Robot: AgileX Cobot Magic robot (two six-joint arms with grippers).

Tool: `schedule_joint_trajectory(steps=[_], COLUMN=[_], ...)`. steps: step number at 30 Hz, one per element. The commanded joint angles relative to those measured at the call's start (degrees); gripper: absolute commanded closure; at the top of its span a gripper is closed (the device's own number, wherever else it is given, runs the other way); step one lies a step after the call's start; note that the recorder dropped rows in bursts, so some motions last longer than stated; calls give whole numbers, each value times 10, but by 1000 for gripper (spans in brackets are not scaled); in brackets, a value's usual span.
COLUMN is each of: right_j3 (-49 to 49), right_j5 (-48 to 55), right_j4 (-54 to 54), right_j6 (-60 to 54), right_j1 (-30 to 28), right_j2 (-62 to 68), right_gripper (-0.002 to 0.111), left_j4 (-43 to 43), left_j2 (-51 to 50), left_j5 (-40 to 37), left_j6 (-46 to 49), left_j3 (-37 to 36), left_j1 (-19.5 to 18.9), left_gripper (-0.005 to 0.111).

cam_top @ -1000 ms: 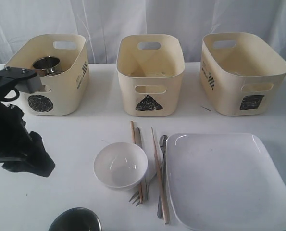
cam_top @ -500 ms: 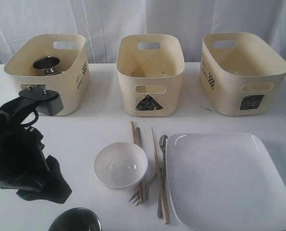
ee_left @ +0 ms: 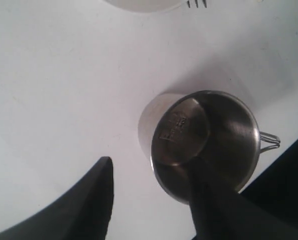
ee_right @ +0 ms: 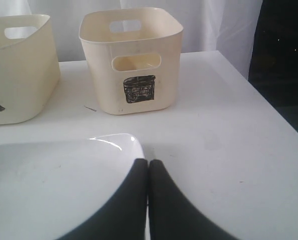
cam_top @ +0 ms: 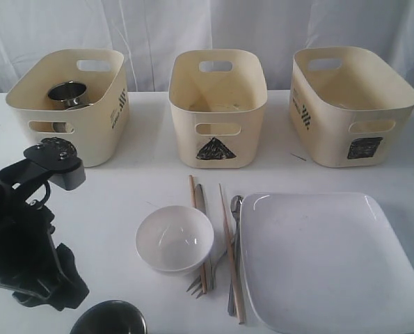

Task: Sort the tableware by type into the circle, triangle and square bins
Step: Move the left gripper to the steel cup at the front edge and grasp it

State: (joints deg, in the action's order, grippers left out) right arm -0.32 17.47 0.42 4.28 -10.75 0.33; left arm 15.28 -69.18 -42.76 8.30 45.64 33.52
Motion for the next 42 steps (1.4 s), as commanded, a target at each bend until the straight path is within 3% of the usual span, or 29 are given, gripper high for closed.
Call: schedule_joint_trajectory(steps=[1, 13, 27, 32, 42], right_j3=[3, 3, 3, 3, 3], right_j5=[-8, -8, -8, -8, -8], right_j4=[1, 1, 1, 1, 1], right_j6=[-6, -6, -6, -6, -6], right_j1=[3, 3, 3, 3, 3], right_j2=[-3, -3, -3, -3, -3], right_gripper=[108, 108, 108, 108, 108], left_j4=[27, 87, 85, 85, 86], left_j2=[2, -36, -72, -76, -96], left_j5=[5, 30, 39, 42, 53], left_j6=[30, 97, 125, 125, 125], left_j3=[-17, -37, -37, -37, -38], left_j1=[4, 4, 4, 4, 4], left_gripper=[55, 51, 51, 40, 40])
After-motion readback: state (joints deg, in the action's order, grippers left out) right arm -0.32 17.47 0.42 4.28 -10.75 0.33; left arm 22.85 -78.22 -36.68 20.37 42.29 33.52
